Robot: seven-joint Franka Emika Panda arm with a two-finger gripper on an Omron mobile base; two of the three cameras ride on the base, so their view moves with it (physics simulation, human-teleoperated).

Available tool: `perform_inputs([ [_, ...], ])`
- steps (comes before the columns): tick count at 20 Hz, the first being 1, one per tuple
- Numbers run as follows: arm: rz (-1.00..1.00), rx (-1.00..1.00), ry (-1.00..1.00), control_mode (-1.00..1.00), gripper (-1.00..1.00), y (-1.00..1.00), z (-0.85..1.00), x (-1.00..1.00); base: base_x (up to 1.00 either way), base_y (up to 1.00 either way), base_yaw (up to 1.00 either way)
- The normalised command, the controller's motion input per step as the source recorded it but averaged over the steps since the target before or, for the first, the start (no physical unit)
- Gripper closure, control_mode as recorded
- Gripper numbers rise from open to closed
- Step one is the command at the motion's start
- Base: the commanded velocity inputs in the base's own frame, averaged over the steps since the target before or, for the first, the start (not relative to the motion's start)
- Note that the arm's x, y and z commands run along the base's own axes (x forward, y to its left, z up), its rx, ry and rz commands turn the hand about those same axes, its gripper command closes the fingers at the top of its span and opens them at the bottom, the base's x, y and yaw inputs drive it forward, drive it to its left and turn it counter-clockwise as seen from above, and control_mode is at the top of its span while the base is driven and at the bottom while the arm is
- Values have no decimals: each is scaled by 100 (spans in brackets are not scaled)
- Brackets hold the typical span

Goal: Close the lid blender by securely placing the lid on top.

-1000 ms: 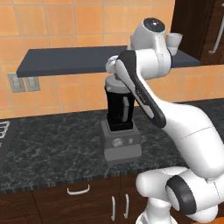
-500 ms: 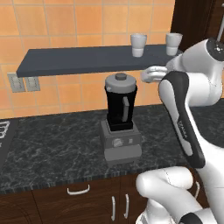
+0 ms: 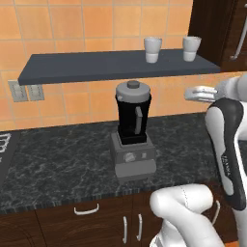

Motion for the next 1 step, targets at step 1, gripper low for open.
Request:
perform_inputs([
  [1,0,0,0,-100,-100,-16,-1,0,0,0,0],
])
